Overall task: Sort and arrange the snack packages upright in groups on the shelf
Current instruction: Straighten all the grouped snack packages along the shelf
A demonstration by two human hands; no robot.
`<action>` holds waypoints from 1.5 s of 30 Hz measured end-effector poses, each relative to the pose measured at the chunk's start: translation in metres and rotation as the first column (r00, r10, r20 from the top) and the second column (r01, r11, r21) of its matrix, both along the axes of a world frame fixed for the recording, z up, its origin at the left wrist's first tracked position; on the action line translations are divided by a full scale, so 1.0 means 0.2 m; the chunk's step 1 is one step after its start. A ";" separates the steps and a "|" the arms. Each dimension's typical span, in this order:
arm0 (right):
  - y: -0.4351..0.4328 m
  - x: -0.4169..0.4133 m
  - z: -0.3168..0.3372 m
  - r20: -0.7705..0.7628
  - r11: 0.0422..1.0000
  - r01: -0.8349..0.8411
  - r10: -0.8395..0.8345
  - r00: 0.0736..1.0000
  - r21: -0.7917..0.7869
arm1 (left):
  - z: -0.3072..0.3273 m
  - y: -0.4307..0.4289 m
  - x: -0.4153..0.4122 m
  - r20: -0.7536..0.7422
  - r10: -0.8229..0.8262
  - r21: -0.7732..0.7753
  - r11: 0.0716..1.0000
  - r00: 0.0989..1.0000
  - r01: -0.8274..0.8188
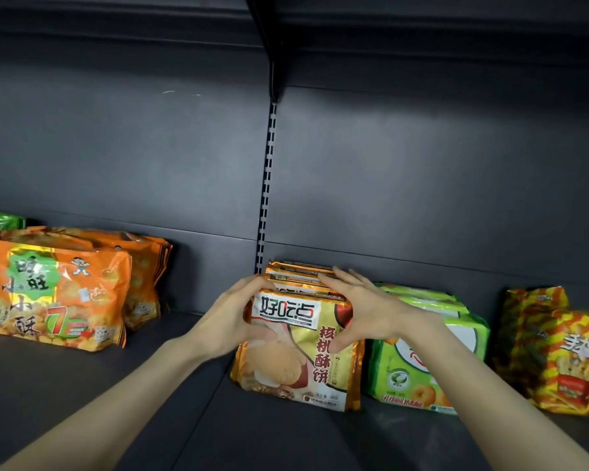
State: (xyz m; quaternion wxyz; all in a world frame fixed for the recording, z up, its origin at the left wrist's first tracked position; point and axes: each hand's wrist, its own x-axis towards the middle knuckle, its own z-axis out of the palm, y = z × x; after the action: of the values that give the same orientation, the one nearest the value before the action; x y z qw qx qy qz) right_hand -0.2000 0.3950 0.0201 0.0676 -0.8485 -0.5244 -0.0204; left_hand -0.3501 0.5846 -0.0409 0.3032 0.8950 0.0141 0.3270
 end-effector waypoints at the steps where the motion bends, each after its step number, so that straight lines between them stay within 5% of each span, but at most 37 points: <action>1: 0.00 0.00 0.00 0.003 1.000 -0.001 0.001 1.000 0.002 | 0.00 0.00 0.00 -0.002 0.002 0.016 1.000 1.000 -0.002; 4: 0.02 0.00 0.00 -0.015 1.000 -0.001 0.001 1.000 0.018 | -0.02 0.01 -0.01 -0.017 -0.005 -0.009 1.000 1.000 0.005; 12: 0.03 0.02 0.04 -0.136 0.995 0.097 -0.097 0.986 -0.007 | -0.12 0.10 0.04 -0.193 -0.269 -0.443 0.882 0.944 0.160; 18: 0.09 0.08 0.06 -0.190 0.974 0.185 -0.207 0.960 -0.128 | -0.16 0.13 0.09 -0.269 -0.377 -0.473 0.853 0.886 0.220; 34: 0.13 0.08 0.03 -0.249 0.991 0.133 -0.125 0.960 0.015 | -0.18 0.14 0.09 -0.207 -0.369 -0.467 0.851 0.906 0.240; 45: 0.13 0.09 0.05 -0.305 0.990 0.136 -0.139 0.942 -0.031 | -0.19 0.16 0.09 -0.210 -0.381 -0.493 0.837 0.900 0.240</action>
State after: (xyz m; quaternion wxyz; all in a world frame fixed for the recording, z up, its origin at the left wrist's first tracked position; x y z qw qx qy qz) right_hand -0.1822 0.4218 0.0308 0.1422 -0.8762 -0.4473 0.1093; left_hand -0.3324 0.6167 -0.0780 0.5478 0.8278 -0.0111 0.1207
